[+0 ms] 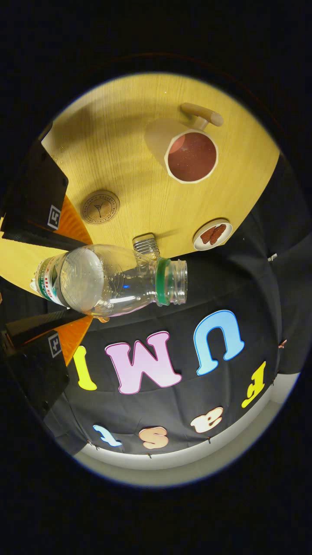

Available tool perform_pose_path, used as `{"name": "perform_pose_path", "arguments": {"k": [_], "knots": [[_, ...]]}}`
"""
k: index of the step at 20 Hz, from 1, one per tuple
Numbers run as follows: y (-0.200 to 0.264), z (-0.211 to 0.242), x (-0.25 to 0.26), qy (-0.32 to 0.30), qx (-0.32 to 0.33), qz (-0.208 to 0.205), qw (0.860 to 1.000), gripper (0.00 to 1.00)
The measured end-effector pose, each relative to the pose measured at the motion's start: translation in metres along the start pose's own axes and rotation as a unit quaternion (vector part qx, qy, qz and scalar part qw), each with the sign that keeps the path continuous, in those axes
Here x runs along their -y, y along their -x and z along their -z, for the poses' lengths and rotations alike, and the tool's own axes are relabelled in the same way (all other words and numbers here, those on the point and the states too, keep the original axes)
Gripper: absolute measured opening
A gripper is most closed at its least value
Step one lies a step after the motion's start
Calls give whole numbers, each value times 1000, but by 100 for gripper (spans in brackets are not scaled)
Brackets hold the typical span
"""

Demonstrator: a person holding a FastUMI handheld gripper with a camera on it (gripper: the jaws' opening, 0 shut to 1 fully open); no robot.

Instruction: Take the bottle from table, then pour the juice into the cup, finally place the bottle on the coaster

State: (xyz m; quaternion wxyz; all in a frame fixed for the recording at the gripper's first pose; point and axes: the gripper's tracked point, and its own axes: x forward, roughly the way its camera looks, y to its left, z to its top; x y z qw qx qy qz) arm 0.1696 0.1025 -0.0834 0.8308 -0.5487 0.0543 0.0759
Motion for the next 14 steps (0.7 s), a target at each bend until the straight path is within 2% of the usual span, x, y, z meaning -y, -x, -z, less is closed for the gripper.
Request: {"name": "perform_pose_path", "arguments": {"k": [14], "knots": [[-28, -24, -34, 129, 35, -33, 990, 70]]}}
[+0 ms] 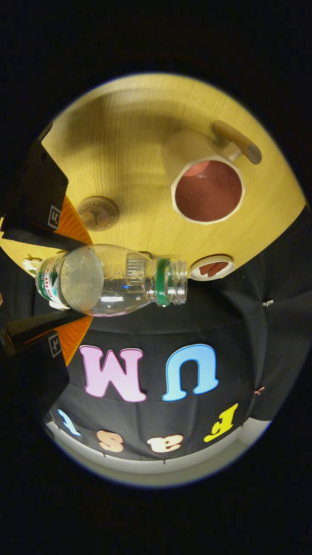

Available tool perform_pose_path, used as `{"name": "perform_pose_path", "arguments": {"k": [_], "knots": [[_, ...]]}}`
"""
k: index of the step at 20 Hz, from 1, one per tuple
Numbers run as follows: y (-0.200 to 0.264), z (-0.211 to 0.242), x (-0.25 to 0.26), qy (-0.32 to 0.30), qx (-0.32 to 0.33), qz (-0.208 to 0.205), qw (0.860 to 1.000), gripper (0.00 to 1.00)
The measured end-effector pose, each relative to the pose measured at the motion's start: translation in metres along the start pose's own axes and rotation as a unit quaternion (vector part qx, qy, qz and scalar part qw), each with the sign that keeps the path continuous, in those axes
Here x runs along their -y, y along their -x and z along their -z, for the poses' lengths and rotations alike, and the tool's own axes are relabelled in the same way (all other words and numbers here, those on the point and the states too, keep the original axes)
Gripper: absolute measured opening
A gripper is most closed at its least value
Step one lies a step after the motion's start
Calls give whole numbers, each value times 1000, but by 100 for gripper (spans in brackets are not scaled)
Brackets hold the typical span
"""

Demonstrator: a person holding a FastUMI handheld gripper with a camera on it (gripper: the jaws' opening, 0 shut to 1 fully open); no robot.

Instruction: Take the bottle from table, then pour the juice into the cup, finally place the bottle on the coaster

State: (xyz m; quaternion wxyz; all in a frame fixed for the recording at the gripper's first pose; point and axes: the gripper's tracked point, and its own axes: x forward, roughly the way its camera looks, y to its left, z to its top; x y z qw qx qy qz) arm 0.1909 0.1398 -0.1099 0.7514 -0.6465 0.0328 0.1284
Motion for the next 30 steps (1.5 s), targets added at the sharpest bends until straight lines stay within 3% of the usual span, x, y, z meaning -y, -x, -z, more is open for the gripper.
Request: {"name": "perform_pose_path", "arguments": {"k": [13, 30], "knots": [[-17, -15, -1, 121, 41, -9, 992, 70], [-18, -21, -7, 192, 58, -15, 980, 70]]}}
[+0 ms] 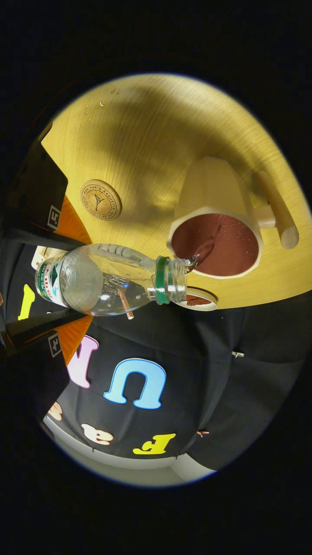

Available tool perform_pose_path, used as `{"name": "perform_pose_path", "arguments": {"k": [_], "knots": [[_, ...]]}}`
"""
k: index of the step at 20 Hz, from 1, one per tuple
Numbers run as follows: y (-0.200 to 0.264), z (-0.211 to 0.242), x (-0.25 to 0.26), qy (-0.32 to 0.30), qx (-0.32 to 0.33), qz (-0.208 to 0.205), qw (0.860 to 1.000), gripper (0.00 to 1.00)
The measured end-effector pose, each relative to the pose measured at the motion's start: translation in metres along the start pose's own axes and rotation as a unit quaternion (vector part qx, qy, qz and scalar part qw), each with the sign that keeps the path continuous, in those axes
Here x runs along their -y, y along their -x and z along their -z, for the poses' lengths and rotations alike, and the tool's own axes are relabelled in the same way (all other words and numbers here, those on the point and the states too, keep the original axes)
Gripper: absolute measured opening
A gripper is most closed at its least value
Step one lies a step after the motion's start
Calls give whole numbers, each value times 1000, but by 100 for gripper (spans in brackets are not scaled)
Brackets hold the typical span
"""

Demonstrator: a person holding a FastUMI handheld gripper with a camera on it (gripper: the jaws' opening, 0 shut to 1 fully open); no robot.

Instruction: Take the bottle from table, then pour the juice into the cup, finally place the bottle on the coaster

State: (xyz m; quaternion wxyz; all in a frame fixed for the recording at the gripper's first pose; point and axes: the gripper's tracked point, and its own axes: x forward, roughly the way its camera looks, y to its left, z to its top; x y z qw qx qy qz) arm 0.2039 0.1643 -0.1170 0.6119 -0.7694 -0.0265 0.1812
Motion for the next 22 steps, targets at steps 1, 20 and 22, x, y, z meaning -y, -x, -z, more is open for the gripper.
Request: {"name": "perform_pose_path", "arguments": {"k": [1, 20, 22], "knots": [[-2, 0, 1, 3, 0, -1, 1000, 70], [1, 2, 8, 72, 13, -2, 997, 70], [3, 1, 7, 80, 14, -2, 997, 70]]}}
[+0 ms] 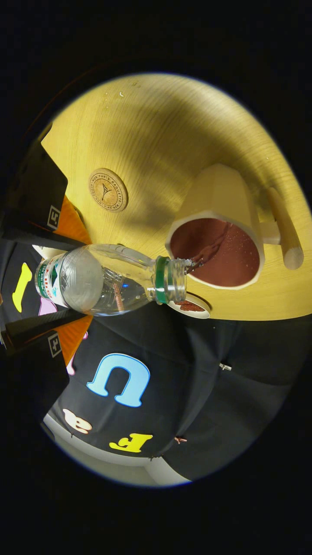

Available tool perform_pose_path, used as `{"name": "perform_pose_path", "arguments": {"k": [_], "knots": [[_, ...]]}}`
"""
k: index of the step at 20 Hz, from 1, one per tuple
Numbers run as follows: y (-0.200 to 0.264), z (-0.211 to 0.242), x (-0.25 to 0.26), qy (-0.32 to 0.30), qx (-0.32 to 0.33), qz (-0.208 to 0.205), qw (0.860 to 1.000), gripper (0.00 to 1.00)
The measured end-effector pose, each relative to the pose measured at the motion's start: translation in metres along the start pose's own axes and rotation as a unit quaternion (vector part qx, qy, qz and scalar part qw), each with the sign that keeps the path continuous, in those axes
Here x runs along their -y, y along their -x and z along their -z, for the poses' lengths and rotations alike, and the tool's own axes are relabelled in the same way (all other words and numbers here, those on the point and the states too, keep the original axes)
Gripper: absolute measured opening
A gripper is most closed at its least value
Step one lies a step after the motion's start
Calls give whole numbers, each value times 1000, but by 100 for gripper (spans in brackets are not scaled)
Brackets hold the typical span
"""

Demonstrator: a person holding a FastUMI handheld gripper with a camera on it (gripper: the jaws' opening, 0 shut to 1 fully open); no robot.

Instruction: Take the bottle from table, then pour the juice into the cup, finally place the bottle on the coaster

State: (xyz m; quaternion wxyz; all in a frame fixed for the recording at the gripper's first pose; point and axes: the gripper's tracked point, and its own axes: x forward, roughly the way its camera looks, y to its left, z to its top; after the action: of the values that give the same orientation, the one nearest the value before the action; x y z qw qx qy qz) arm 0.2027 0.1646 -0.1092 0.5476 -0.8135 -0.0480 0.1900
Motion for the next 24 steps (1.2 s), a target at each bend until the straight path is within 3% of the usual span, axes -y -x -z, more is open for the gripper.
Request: {"name": "perform_pose_path", "arguments": {"k": [24], "knots": [[0, -11, 31, 127, 12, 24, 992, 70]]}}
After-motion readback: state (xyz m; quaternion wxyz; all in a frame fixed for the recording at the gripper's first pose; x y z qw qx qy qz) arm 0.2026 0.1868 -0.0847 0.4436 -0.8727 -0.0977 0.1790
